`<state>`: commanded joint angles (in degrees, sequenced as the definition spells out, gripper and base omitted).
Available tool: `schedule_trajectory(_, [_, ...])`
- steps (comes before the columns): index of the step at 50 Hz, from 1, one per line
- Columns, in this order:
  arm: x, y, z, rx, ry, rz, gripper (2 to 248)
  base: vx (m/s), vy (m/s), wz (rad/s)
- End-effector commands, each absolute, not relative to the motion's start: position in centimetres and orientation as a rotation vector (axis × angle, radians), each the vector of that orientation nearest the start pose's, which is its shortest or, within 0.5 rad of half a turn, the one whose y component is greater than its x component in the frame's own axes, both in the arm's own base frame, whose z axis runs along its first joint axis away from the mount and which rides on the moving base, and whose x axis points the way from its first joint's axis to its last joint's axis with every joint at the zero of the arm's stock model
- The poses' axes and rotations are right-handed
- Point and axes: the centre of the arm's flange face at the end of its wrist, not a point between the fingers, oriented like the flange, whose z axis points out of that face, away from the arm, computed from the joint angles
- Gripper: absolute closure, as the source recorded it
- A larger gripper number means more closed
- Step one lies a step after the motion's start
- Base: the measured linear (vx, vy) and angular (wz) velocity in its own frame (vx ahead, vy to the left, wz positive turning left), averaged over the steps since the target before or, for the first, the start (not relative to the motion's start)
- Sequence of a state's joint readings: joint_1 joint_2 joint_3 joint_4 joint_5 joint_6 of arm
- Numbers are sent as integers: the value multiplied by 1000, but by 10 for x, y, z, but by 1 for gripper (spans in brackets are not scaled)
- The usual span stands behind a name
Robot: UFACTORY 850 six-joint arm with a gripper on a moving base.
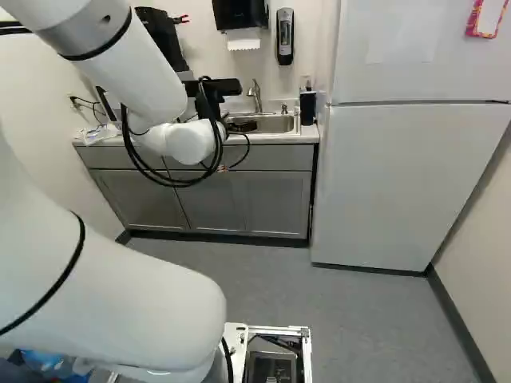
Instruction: Rinse the cup and place it in the tray
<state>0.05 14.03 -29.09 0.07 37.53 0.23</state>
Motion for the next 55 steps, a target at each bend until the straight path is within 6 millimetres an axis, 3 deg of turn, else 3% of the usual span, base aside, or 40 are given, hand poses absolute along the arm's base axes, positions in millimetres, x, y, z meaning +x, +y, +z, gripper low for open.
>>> schedule_trajectory(55, [420,0,571,-2371,6,-2056,3,0,0,0])
